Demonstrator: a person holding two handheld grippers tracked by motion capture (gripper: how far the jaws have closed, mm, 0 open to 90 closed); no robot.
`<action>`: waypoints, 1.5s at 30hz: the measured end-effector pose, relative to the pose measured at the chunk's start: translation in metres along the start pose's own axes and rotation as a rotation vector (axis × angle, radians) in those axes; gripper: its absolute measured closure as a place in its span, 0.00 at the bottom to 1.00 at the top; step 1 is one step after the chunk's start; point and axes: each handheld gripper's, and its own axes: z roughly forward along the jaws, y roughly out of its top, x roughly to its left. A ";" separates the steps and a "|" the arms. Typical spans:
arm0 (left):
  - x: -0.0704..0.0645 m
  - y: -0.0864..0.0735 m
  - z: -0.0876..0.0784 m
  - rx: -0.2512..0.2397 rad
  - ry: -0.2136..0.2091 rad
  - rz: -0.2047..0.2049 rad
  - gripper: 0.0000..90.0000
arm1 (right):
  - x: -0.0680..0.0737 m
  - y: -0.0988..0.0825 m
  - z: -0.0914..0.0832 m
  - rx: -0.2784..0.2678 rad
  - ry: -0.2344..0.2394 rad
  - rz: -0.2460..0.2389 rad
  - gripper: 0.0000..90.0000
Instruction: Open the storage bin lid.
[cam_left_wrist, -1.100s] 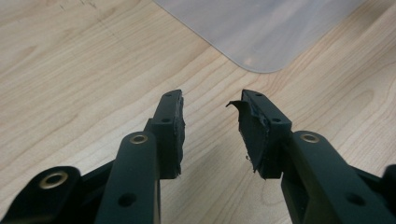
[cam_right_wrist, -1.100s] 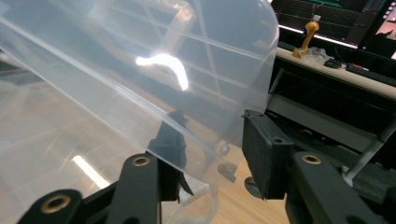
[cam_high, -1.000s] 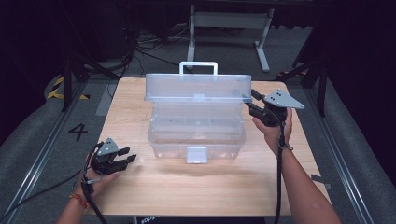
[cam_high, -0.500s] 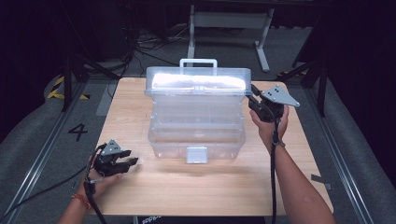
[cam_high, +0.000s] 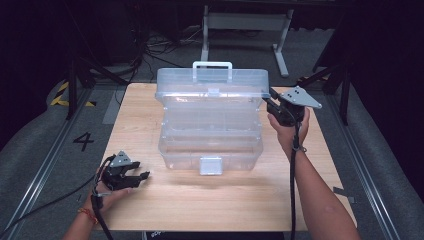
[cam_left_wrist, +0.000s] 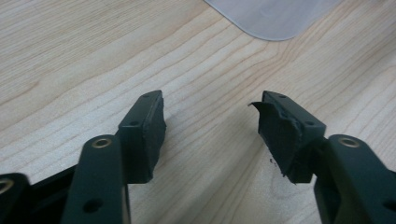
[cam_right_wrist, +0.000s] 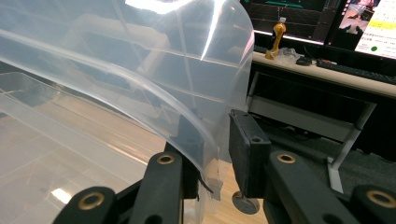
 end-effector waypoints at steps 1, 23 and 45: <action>0.000 -0.001 0.000 -0.001 0.011 0.022 0.43 | -0.001 0.001 0.001 0.004 0.003 -0.001 0.83; -0.003 -0.003 0.002 0.012 0.071 -0.004 0.20 | -0.010 0.014 0.013 0.038 0.013 0.006 0.83; -0.004 -0.003 0.002 0.011 0.079 -0.015 0.20 | -0.018 0.022 0.026 0.052 0.021 0.042 0.84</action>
